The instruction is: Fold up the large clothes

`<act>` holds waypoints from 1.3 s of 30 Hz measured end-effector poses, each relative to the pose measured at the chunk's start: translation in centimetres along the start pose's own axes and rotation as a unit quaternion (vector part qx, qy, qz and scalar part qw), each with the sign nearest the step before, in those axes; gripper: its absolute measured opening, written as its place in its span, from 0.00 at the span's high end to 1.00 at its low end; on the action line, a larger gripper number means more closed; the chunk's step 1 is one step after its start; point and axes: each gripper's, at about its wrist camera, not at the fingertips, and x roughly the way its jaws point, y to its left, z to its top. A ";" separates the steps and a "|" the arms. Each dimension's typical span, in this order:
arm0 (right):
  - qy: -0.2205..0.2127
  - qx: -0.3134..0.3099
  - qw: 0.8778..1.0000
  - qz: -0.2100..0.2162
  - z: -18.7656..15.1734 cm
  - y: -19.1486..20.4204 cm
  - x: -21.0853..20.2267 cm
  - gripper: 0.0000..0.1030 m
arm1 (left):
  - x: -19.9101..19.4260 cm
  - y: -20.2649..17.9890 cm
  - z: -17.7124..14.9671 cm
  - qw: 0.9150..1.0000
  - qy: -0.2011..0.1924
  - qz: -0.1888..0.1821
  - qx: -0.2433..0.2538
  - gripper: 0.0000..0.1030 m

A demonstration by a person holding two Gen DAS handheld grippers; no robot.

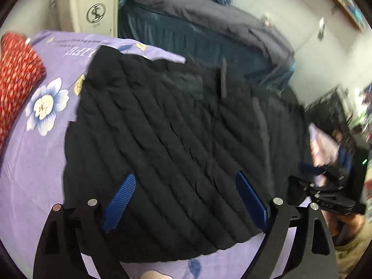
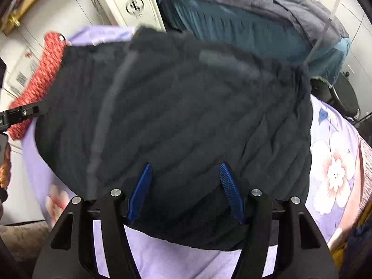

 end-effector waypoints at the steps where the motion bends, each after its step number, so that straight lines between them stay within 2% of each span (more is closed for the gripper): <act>1: 0.001 -0.002 1.000 -0.003 -0.1 -0.1 0.2 0.40 | 0.6 -0.4 -0.1 1.000 0.006 0.012 0.011 0.13; 4: 0.001 0.004 1.000 -0.022 -0.1 -0.6 1.0 0.24 | 3.0 -0.6 -0.1 0.999 0.033 0.038 0.021 0.10; 9: 0.021 0.030 0.999 -0.026 0.7 -1.4 2.7 0.19 | 5.0 0.4 0.7 0.998 0.051 0.042 -0.004 0.06; 14: 0.045 0.040 0.997 -0.041 1.2 -1.3 4.7 0.14 | 7.1 0.1 1.0 0.995 0.075 0.067 0.012 0.05; 18: 0.067 0.048 0.996 -0.045 1.6 -1.8 6.6 0.07 | 8.3 0.5 1.3 0.994 0.091 0.065 0.007 0.04; 22: 0.094 0.049 0.993 -0.059 2.7 -1.8 8.2 0.05 | 9.5 0.8 2.3 0.990 0.123 0.070 0.007 0.04; 27: 0.096 0.049 0.992 -0.071 3.8 -1.0 9.6 0.05 | 11.0 1.2 3.6 0.987 0.148 0.070 0.003 0.04; 33: 0.096 0.049 0.991 -0.074 3.7 -1.0 10.5 0.05 | 11.2 1.4 4.3 0.987 0.144 0.068 0.005 0.04; 39: 0.086 0.050 0.992 -0.072 2.7 -0.3 9.3 0.05 | 10.2 0.9 3.0 0.990 0.123 0.071 0.010 0.04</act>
